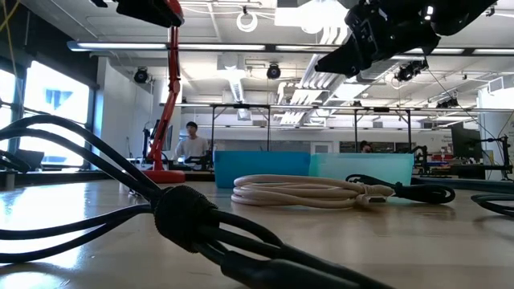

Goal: Pick & Place USB Port
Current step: Put the black charger cable into the green bin

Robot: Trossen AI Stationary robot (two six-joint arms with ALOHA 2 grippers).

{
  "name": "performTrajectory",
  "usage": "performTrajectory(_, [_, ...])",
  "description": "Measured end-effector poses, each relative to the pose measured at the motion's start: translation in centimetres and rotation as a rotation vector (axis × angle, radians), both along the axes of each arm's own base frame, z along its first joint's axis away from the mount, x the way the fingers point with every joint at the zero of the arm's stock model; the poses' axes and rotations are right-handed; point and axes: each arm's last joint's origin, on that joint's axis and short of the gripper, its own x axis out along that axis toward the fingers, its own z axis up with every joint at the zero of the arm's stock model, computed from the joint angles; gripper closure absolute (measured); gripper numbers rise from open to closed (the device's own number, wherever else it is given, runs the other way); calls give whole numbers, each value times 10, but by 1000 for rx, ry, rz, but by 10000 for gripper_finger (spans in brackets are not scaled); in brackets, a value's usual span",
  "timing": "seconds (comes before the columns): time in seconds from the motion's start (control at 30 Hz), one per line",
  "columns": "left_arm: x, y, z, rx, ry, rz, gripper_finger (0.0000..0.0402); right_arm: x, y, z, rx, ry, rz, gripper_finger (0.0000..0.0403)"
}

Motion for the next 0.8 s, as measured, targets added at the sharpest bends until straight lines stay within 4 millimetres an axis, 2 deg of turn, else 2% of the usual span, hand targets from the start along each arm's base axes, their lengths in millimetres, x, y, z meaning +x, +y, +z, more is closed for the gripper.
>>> performTrajectory(0.5, [-1,0,-1,-4,15,-1,204,8,18,0,10,-6,119,253])
performTrajectory(0.8, [-2,-1,-4,-26,48,-17,204,9,21,0,2,-2,110,253])
